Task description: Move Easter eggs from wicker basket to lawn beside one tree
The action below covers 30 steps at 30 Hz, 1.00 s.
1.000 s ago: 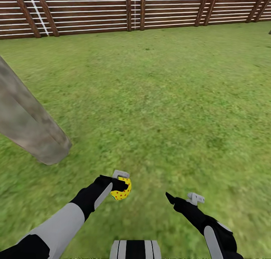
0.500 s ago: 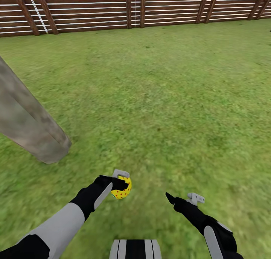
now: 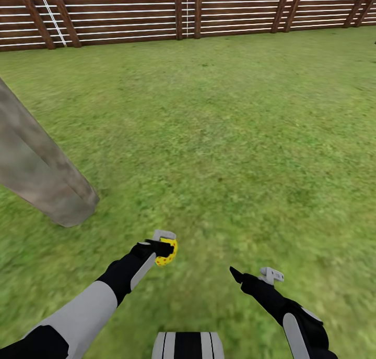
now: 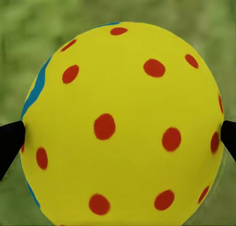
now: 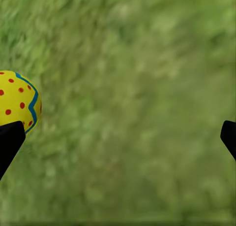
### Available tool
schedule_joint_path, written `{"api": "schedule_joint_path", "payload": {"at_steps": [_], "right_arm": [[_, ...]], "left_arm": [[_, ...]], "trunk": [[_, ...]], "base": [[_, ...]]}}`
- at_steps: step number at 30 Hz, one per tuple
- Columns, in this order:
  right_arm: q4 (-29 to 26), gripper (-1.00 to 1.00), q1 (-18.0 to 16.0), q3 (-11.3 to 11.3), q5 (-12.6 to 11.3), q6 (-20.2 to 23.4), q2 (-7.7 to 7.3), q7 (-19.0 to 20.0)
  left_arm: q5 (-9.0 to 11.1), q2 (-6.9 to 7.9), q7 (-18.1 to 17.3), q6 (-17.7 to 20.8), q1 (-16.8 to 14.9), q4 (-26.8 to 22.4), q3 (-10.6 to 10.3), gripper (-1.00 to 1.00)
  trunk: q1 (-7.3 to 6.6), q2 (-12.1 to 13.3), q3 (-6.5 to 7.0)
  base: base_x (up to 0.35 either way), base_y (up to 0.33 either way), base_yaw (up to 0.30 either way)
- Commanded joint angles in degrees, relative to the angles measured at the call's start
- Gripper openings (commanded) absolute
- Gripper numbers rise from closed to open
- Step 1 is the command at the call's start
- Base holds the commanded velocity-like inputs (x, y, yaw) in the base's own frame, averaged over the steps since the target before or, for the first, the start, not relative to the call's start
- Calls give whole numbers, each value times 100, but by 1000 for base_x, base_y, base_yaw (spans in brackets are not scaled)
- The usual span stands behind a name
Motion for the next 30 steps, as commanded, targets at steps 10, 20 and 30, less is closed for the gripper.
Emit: {"api": "schedule_joint_path", "payload": {"at_steps": [10, 20, 30], "right_arm": [[-5, 100, -3, -18, -11, 38, 1, 28], [-10, 100, -3, -18, -11, 32, 0, 49], [-14, 100, -3, -10, 4, 30, 1, 90]], "left_arm": [[69, 4, 443, -179, -5, -8, -28, -100], [68, 4, 446, -182, -3, -8, -38, -100], [69, 4, 448, -190, -4, -8, -39, -100]], "trunk": [[14, -10, -137], [40, -23, -358], [66, -36, -580]], "base": [[0, 0, 0], [0, 0, 0], [0, 0, 0]]}}
